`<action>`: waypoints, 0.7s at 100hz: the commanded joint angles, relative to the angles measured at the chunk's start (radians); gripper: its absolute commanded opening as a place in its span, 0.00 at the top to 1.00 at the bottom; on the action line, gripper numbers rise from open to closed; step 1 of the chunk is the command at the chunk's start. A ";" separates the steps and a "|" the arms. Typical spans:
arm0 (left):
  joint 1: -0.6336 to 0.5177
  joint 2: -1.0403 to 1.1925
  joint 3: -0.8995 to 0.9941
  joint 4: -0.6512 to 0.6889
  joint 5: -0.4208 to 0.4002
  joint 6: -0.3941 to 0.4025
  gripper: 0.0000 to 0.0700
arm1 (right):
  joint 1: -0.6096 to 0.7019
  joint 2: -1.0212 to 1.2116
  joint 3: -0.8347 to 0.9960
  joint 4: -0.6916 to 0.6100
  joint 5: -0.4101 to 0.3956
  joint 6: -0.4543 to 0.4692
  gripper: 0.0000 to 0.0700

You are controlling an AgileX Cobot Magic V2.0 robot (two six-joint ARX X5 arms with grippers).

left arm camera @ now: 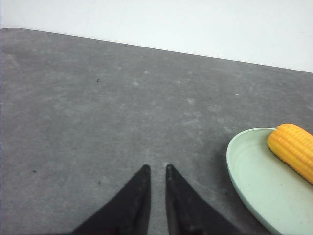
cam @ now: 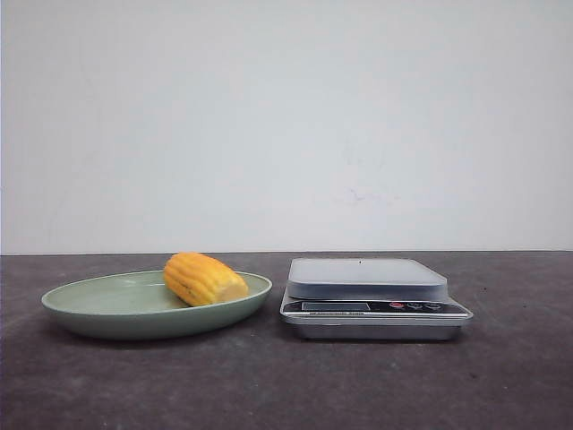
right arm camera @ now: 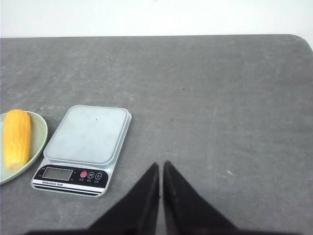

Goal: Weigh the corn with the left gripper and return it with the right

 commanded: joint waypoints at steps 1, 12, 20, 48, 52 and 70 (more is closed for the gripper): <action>-0.001 0.000 -0.014 -0.005 0.002 0.009 0.97 | 0.004 0.001 0.015 0.011 0.002 0.008 0.99; -0.001 0.000 -0.014 -0.005 0.002 0.009 0.97 | 0.004 0.001 0.015 0.011 0.002 0.008 0.99; -0.001 0.000 -0.014 -0.006 0.002 0.009 0.97 | 0.004 0.001 0.015 0.011 0.002 0.008 0.99; -0.001 0.000 -0.014 -0.005 0.002 0.009 0.97 | -0.186 -0.138 -0.143 0.365 -0.029 -0.192 0.99; -0.001 0.000 -0.014 -0.005 0.002 0.009 0.97 | -0.227 -0.172 -0.208 0.454 -0.061 -0.220 0.99; -0.001 0.000 -0.014 -0.006 0.002 0.009 0.97 | -0.362 -0.268 -0.503 0.748 -0.193 -0.300 0.99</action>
